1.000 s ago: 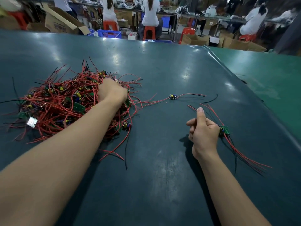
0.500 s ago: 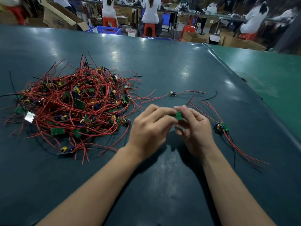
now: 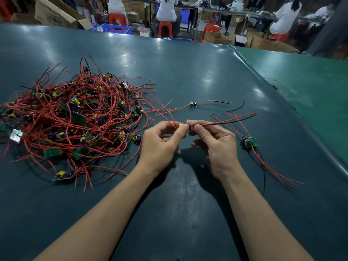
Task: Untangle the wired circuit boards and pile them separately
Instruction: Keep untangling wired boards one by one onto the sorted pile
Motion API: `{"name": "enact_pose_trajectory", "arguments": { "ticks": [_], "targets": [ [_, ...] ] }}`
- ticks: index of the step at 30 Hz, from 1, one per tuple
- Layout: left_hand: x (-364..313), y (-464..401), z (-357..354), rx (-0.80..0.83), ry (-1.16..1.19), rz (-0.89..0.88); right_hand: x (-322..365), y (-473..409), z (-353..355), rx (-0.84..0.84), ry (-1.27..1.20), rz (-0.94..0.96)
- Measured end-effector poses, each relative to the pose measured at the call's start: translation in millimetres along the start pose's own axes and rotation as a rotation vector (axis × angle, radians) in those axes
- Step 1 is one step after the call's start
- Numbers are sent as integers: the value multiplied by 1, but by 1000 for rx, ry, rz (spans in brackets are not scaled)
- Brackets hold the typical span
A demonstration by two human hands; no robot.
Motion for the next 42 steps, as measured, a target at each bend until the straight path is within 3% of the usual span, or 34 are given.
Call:
{"name": "enact_pose_trajectory", "arguments": {
  "ticks": [8,21,23,26,29,33,42],
  "targets": [
    [-6,-1,0,13,115,-60,-6,-2,6,-105,-130,-129],
    [-8,2,1,51,147,-55,3,-9,53,-435,-291,-66],
    [-7,3,3,16,155,-64,-2,-9,45,-389,-302,-152],
    [-7,4,4,8,104,-99,-17,-4,17,-173,-114,-321],
    [-7,6,1,65,65,-99,-19,1,6,-105,-2,-283],
    [-5,3,1,60,103,-55,-16,-3,15,-184,-37,-253],
    [-3,2,-1,115,190,-41,-6,-9,57,-568,-142,-128]
  ]
}}
Point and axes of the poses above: each hand's wrist, its own y-axis away from the middle knuckle, its own z-axis out of the back of the hand, x = y × z, the point moved 6 cm from there along -y, towards the middle knuckle, and after that the axes turned 7 degrees about -z, right-handed, at the moved point
